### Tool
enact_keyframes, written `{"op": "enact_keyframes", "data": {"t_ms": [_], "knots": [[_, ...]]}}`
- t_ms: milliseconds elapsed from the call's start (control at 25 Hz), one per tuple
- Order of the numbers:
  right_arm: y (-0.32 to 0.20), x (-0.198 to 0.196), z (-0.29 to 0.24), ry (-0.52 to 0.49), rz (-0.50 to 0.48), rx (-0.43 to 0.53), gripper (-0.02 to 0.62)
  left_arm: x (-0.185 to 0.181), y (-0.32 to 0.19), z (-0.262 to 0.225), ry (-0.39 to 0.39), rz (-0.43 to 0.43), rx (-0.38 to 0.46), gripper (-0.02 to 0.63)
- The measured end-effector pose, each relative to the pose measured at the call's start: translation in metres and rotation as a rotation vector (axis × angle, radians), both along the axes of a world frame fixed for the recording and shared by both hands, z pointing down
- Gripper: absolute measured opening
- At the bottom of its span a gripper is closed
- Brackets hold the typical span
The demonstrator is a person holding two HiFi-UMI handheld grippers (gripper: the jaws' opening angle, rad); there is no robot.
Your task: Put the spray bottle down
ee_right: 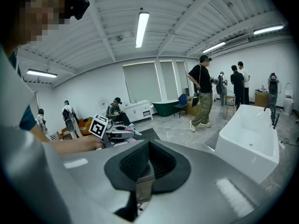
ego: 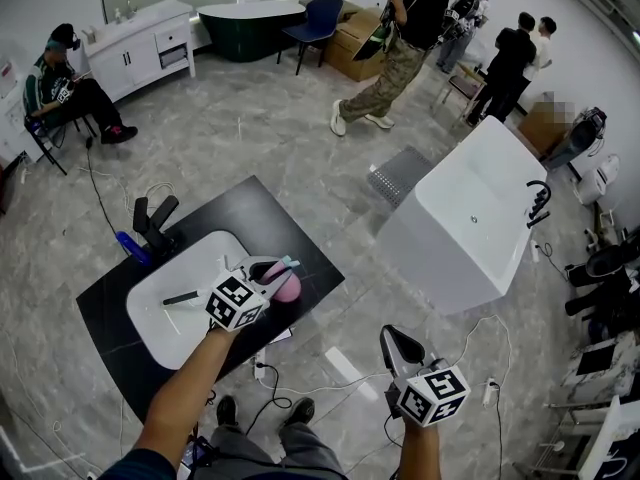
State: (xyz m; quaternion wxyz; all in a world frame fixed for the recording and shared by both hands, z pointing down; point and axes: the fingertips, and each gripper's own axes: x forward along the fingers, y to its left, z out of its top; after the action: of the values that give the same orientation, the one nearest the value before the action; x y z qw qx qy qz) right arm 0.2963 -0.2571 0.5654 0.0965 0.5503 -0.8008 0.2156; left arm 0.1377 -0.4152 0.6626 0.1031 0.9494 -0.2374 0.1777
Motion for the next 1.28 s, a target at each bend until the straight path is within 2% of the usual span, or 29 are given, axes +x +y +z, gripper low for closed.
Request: {"op": "enact_keyframes", "data": {"t_ms": [640,1280], "knots": [[0.009,-0.009,0.038,-0.02,-0.013,-0.064,0.011,0.004,-0.001,0.044,0.052,-0.021,-0.062,0.063],[0.022,-0.032,0.067,-0.051,-0.055,-0.143,0.011,0.004,0.007,0.047,0.076,-0.007,-0.043,0.064]]}}
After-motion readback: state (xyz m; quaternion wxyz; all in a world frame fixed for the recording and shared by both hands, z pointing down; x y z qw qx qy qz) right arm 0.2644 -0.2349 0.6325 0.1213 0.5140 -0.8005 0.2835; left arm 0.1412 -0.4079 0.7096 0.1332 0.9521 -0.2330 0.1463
